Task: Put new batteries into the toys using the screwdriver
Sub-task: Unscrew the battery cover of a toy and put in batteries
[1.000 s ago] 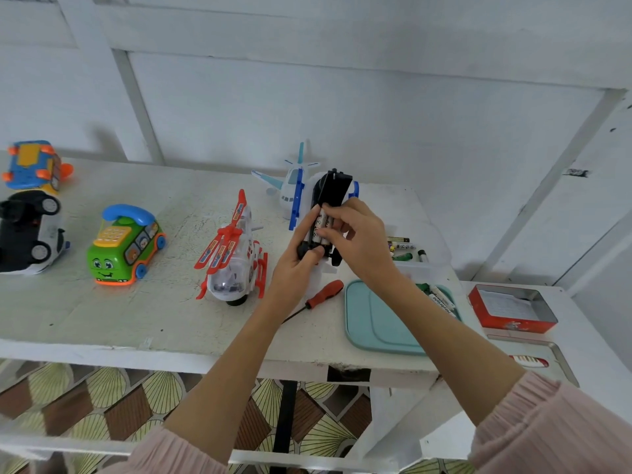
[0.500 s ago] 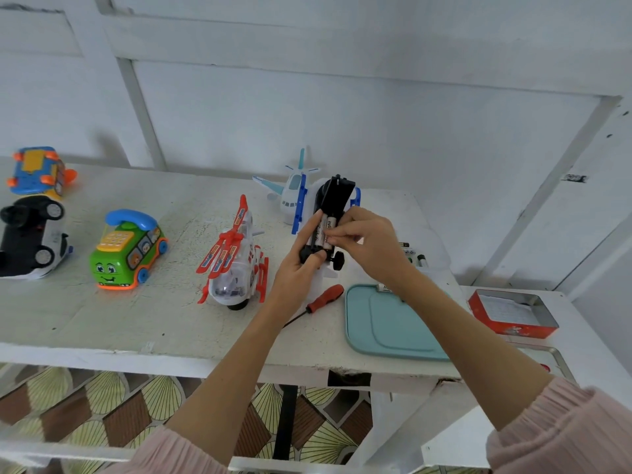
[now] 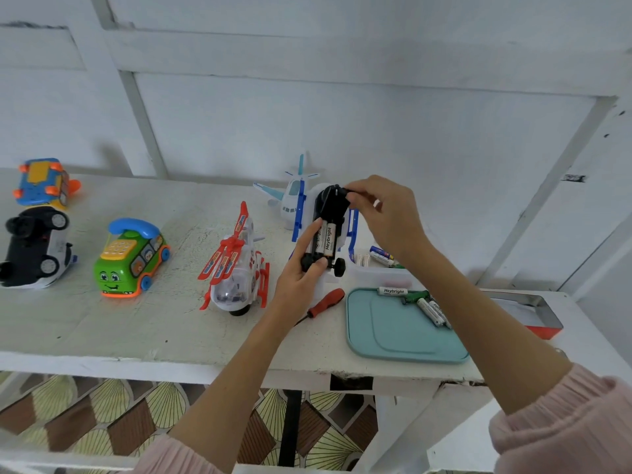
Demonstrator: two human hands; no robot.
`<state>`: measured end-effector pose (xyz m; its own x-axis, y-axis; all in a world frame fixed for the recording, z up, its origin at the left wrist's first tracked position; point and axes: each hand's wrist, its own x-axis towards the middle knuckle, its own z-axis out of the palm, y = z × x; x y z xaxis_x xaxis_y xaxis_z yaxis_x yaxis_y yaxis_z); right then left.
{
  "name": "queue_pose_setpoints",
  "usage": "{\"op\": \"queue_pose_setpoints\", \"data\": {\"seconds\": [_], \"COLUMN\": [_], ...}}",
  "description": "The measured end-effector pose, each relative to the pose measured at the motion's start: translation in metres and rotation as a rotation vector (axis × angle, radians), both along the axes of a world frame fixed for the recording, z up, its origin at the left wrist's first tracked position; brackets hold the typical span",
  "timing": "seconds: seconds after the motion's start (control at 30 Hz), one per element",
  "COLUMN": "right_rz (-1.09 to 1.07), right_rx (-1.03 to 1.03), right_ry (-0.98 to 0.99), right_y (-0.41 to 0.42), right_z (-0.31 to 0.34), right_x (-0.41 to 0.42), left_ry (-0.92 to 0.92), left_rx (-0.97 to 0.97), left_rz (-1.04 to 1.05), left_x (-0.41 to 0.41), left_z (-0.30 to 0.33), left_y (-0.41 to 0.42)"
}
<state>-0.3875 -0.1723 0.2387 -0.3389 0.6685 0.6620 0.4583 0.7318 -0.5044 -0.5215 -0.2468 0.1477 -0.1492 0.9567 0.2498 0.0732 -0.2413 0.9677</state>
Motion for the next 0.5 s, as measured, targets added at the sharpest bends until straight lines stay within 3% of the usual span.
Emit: {"op": "queue_pose_setpoints", "data": {"seconds": [0.5], "right_rz": [0.068], "right_rx": [0.073], "right_ry": [0.062], "right_y": [-0.033], "right_z": [-0.034], "right_x": [0.003], "left_ry": [0.157], "left_rx": [0.043], "left_rz": [0.003], "left_x": [-0.009], "left_z": [-0.006], "left_y": [-0.003]}}
